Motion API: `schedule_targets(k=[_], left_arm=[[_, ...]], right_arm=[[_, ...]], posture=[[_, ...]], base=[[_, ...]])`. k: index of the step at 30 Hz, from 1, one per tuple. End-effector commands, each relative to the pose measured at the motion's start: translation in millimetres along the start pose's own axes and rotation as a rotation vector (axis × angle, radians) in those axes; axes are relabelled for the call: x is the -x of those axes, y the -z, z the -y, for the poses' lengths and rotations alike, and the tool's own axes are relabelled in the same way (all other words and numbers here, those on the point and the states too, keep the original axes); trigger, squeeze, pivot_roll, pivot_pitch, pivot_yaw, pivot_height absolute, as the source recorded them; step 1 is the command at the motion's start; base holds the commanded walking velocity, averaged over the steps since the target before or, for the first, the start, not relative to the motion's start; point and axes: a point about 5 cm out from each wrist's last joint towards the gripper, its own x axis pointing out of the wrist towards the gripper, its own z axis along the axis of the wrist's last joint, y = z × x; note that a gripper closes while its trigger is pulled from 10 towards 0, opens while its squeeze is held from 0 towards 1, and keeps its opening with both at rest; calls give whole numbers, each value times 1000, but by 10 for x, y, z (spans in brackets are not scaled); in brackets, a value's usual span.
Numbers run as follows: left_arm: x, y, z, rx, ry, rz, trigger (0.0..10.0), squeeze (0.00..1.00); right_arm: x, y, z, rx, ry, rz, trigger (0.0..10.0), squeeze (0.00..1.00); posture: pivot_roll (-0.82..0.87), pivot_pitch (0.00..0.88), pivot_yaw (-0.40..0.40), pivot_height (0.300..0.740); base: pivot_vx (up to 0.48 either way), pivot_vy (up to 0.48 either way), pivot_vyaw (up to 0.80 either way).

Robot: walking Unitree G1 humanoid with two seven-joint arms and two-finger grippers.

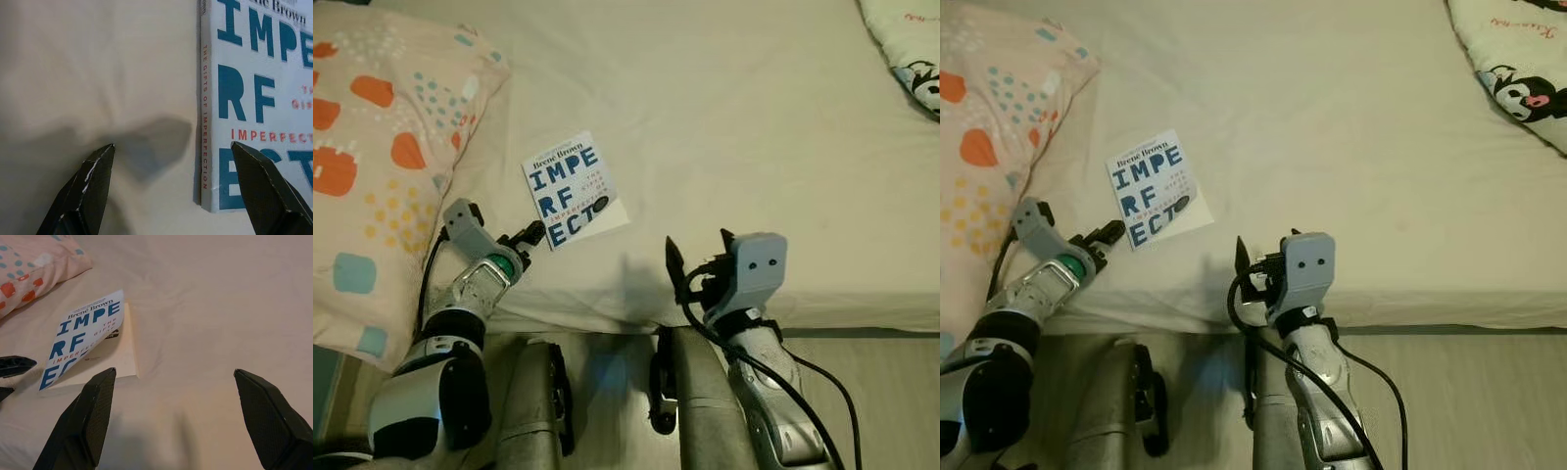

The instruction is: Clean up the room

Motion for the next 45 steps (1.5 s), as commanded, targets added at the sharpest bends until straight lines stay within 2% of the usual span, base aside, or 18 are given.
schedule_targets(k=[1,6,7,12,15,17,18,22,23,24,25,26,28,29,30,31,42,45], left_arm=[[35,284,-164,39,-49,-107,10000,0],[3,463,-16,103,11,-153,10000,0],[-31,552,137,135,50,-170,10000,0],[-52,601,254,149,81,-187,10000,0],[-52,601,254,149,81,-187,10000,0],[-81,643,423,162,118,-198,9725,0],[-98,652,491,168,117,-187,7922,0],[-108,656,530,171,112,-177,7922,0],[-115,663,549,181,100,-170,5490,0],[-115,663,549,181,100,-170,5490,0],[-120,678,577,192,94,-170,4196,0],[-124,692,608,204,97,-171,3686,0],[-127,706,642,212,100,-172,3294,0],[-129,715,667,217,103,-173,1412,0],[-129,715,667,217,103,-173,1412,0],[-131,716,679,220,103,-169,0,0],[-141,641,660,240,89,-116,0,0],[-148,540,635,255,81,-65,0,0]], right_arm=[[47,56,-1,-12,1,-31,10000,0],[34,47,-16,-14,-4,-35,10000,0],[35,36,-23,-14,-4,-34,10000,0],[49,30,-25,-15,-2,-37,10000,0],[49,30,-25,-15,-2,-37,10000,0],[81,33,-28,-15,4,-46,10000,0],[89,33,-35,-17,7,-48,10000,0],[92,33,-41,-18,8,-50,10000,0],[92,33,-46,-19,9,-50,10000,0],[92,33,-46,-19,9,-50,10000,0],[95,31,-49,-19,10,-51,10000,0],[99,28,-49,-19,11,-52,10000,0],[108,29,-42,-17,13,-54,10000,0],[117,30,-37,-16,15,-56,10000,0],[117,30,-37,-16,15,-56,10000,0],[125,32,-35,-16,17,-58,10000,0],[128,28,-43,-17,18,-62,10000,0],[126,29,-44,-17,18,-64,10000,0]], posture=[[-189,391,43,636],[-195,390,44,636],[-205,395,48,636],[-211,399,52,636],[-211,399,52,636],[-220,406,59,636],[-229,409,60,636],[-230,410,60,636],[-233,411,59,636],[-233,411,59,636],[-239,416,59,636],[-243,419,60,636],[-245,421,59,636],[-247,422,59,636],[-247,422,59,636],[-249,423,59,636],[-248,425,58,636],[-242,421,58,636]], base=[[0,0,0],[0,0,0],[0,0,0],[0,0,0],[0,0,0],[0,0,0],[0,0,0],[0,0,0],[0,0,0],[0,0,0],[0,0,0],[0,0,0],[0,0,0],[0,0,0],[0,0,0],[0,0,0],[0,0,0],[0,0,0]])
